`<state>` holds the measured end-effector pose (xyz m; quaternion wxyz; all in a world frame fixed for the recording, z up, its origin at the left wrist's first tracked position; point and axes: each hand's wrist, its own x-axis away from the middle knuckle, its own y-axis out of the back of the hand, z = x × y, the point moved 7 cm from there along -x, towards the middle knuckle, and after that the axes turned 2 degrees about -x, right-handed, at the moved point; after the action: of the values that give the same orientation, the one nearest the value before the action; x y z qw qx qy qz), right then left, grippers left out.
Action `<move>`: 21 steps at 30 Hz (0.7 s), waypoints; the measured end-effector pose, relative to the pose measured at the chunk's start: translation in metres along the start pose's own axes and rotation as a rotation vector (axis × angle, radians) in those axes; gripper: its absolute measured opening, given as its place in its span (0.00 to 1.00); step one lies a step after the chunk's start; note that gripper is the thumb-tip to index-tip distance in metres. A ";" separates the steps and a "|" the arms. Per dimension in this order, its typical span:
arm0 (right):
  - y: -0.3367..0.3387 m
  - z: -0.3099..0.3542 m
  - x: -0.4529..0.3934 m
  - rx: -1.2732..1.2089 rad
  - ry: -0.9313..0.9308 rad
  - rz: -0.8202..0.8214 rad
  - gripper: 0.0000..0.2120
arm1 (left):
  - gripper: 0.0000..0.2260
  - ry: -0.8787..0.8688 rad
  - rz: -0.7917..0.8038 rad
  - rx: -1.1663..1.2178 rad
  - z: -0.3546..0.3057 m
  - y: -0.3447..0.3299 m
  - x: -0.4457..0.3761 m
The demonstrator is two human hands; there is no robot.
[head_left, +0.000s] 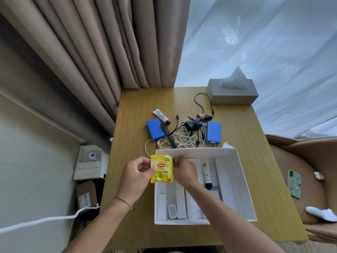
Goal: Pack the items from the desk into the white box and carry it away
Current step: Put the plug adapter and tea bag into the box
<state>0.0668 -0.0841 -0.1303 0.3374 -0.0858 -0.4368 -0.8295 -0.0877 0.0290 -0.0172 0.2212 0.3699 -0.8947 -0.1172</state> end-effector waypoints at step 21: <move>0.152 -0.079 0.052 -0.722 -0.118 0.042 0.09 | 0.10 0.039 0.436 -0.667 0.045 -0.175 0.004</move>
<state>0.1358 -0.2306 -0.0540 0.2765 -0.2559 -0.1326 -0.9168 -0.0048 -0.0940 -0.1207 0.3658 0.0813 -0.8607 -0.3446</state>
